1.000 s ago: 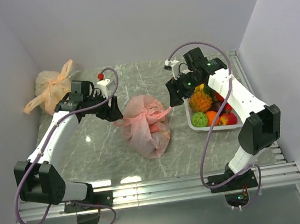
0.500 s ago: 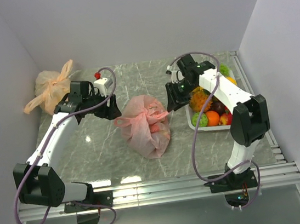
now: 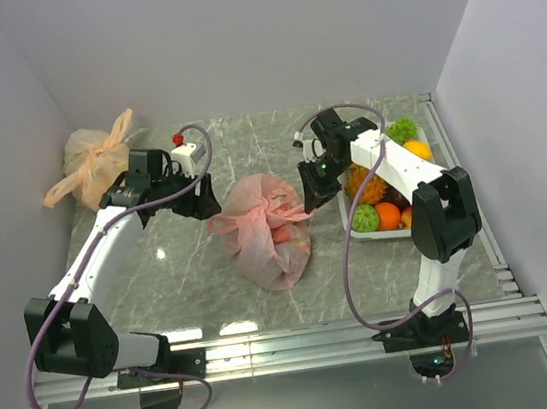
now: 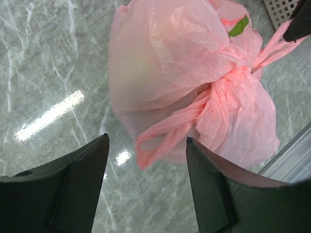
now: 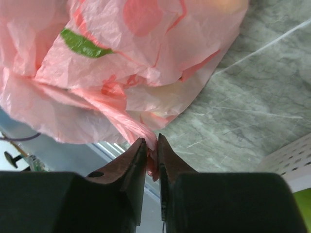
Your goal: Place the fake fruits into the plastic bag and tie a complex knot
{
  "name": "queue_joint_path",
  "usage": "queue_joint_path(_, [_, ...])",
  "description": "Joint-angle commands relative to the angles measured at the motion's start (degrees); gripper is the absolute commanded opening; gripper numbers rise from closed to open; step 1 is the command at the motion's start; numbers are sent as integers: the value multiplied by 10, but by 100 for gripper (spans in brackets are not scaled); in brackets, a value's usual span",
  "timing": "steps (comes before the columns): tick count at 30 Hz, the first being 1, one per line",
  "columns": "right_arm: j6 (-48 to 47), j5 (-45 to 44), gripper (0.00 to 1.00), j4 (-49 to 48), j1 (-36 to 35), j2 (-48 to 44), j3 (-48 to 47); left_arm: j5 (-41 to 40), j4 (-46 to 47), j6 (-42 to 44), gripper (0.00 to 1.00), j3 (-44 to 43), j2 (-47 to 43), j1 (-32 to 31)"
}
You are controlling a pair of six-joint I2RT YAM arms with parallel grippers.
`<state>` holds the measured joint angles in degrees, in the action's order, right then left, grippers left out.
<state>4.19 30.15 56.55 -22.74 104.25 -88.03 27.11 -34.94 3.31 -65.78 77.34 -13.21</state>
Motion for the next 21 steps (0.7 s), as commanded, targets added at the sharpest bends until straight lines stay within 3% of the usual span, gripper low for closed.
queue_joint_path(1, [6,-38,15,-26,-3,1,0,7,4,-9,70,6,-21,-1])
queue_joint_path(7, [17,-87,0,-72,-3,-29,33,26,-14,-7,72,35,-39,-1])
queue_joint_path(13, [28,-84,0,-94,-10,-44,51,15,28,-7,74,103,-59,-4])
queue_joint_path(21, [28,-84,0,-99,-9,-43,45,0,84,-29,73,91,-16,-6])
